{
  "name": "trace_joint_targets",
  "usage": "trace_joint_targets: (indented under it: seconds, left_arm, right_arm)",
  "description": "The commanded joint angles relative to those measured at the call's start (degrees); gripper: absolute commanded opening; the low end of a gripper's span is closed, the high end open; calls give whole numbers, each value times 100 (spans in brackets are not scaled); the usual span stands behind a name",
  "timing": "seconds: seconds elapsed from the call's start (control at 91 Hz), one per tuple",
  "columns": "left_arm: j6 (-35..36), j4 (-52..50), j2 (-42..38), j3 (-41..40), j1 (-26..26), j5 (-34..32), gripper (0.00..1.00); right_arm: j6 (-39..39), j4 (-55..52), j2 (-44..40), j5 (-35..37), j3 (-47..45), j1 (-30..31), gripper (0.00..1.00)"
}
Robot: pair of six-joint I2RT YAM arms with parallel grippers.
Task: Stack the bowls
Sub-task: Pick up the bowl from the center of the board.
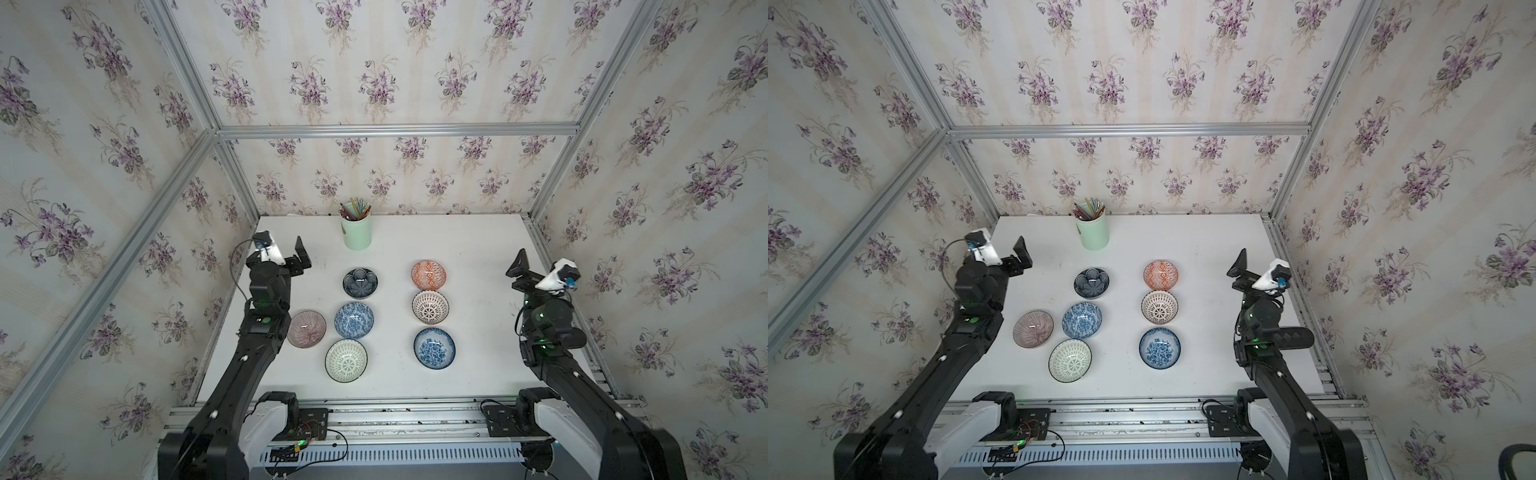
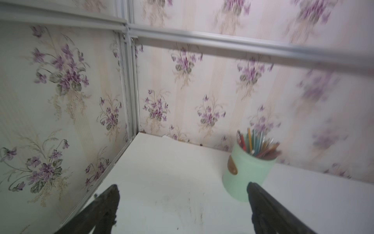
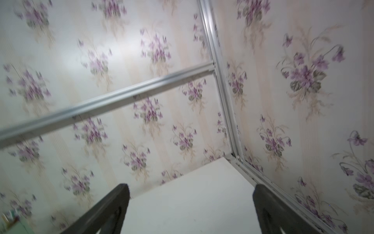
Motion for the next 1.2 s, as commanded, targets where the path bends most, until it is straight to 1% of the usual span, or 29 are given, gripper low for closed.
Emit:
trace_joint_targets:
  seconds: [0.0,0.022,0.033,0.055,0.077,0.143,0.165,0.187,0.242,0.253,0.286,0.319,0.363,0.396,0.462,0.484,0.506,0.538,0.582,0.604,0.725,0.813,0.956,1.099,1.187]
  left_arm:
    - [-2410,-3388,-557,226,53,-75,99]
    - [-2391,-3452,-649,215,74,178,95]
    - [-2348,-3473,-714,209,80,464,91]
    - [-2270,-3504,-809,209,88,901,81]
    - [-2266,-3650,-888,233,88,1254,73]
    - [-2396,-4331,-990,411,80,1912,60]
    - [-2449,-4646,-997,472,79,2107,57]
    - [-2508,-4975,-988,547,77,2219,56]
    - [-2516,-5878,-948,727,79,2557,46]
    - [-2494,-6052,-943,772,78,2608,45]
    - [-2431,-6565,-936,927,65,2619,44]
    - [-2465,-6969,-969,1012,66,2497,43]
    - [-2589,-7509,-1075,1055,65,2221,43]
    - [-2722,-7806,-1183,1043,67,1999,45]
    - [-3000,-8125,-1425,923,67,1760,53]
    - [-3050,-8154,-1497,870,61,1790,59]
    - [-3065,-8157,-1565,822,65,1863,68]
    - [-3107,-8173,-1662,763,66,1937,78]
    - [-3166,-8212,-1734,702,66,1966,88]
    - [-3197,-8235,-1754,668,62,1960,91]
    - [-3276,-8398,-1822,510,67,1964,93]
    - [-3371,-8490,-1919,399,67,1871,93]
    - [-3676,-8511,-2029,277,67,1648,92]
    - [-3945,-8321,-1905,69,63,1510,89]
    - [-3994,-8047,-1705,-89,66,1598,86]
  right_arm:
    - [1338,-1613,-831,-246,-39,-23,100]
    - [1333,-1757,-957,-607,24,-24,99]
    - [1327,-1874,-1014,-793,65,-24,98]
    - [1320,-2099,-1125,-1192,186,-29,94]
    - [1384,-2364,-1197,-1535,320,-28,91]
    - [1635,-3340,-1191,-2353,878,-24,87]
    - [1726,-3650,-1091,-2535,1099,-24,86]
    - [1802,-4072,-978,-2744,1350,-20,85]
    - [1808,-5203,-559,-3267,1869,-18,81]
    - [1788,-5342,-486,-3371,1968,-17,79]
    - [1717,-5997,-165,-3643,2252,-20,74]
    - [1584,-6508,102,-3919,2453,-16,72]
    - [1476,-6992,427,-4170,2604,-20,69]
    - [1400,-7269,567,-4359,2599,-10,67]
    - [1296,-7384,659,-4628,2357,48,65]
    - [1308,-7377,640,-4605,2264,84,65]
    - [1337,-7351,587,-4588,2173,115,65]
    - [1356,-7319,495,-4583,2042,152,66]
    - [1369,-7259,419,-4549,1902,167,66]
    - [1376,-7251,391,-4517,1852,164,67]
    - [1352,-7297,511,-4623,1788,248,68]
    - [1344,-7285,647,-4574,1811,392,68]
    - [1346,-7223,804,-4539,1782,432,68]
    - [1340,-7189,850,-4522,1768,445,68]
    - [1346,-7180,864,-4512,1768,450,67]
